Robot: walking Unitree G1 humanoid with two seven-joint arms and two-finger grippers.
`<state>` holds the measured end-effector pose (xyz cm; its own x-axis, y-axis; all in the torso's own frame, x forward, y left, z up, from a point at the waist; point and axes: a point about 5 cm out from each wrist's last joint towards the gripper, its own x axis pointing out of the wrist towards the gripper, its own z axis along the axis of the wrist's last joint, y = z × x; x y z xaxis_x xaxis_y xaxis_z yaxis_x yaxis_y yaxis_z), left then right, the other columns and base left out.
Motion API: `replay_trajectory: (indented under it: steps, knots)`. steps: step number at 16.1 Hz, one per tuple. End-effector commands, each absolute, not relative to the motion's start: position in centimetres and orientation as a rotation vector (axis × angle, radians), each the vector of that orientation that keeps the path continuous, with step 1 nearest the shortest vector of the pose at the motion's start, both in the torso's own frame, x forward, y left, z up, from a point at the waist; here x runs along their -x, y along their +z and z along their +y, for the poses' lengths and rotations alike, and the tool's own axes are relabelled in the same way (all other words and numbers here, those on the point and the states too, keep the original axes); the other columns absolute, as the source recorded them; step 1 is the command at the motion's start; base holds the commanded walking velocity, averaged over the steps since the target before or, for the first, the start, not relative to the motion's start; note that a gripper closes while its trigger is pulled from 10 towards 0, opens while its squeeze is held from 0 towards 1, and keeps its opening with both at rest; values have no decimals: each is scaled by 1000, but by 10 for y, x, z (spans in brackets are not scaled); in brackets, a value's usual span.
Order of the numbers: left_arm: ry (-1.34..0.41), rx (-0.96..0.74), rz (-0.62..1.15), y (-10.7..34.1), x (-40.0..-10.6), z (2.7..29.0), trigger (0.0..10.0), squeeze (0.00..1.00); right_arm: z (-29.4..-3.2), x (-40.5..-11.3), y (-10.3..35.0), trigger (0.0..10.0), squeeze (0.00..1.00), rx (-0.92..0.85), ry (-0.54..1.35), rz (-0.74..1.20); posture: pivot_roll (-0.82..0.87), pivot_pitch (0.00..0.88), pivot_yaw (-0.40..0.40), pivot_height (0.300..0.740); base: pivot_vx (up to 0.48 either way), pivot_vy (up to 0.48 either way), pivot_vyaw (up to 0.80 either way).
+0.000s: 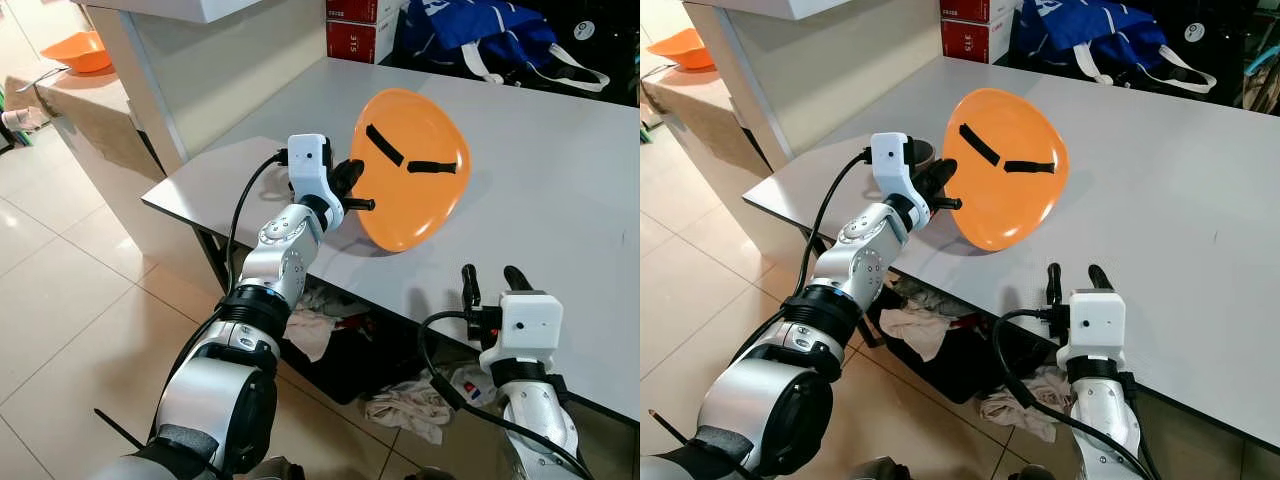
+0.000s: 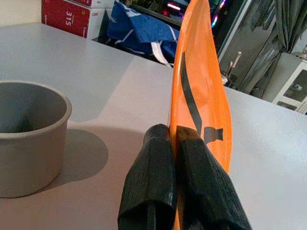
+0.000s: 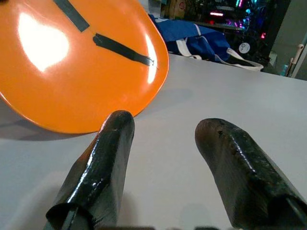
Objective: Setting the table
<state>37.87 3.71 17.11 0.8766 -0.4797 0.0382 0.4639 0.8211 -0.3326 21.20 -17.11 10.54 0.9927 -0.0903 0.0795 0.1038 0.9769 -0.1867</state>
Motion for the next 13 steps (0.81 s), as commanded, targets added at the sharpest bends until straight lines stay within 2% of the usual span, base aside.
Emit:
replay_trajectory:
  steps: [1, 12, 13]
  knots:
    - [-511, 364, 88, 163, -374, 26, 10000, 0, -168, -214, 109, 10000, 0, 192, -93, -93, -97, 0, 117, 707, 0, 0, 0]
    - [-503, 377, 102, 162, -374, 27, 10000, 0, -168, -215, 109, 10000, 0, 193, -93, -93, -97, 0, 117, 707, 0, 0, 0]
    - [-505, 270, 5, 174, -375, 27, 10000, 0, -168, -214, 109, 10000, 0, 196, -94, -94, -104, 0, 123, 707, 0, 0, 0]
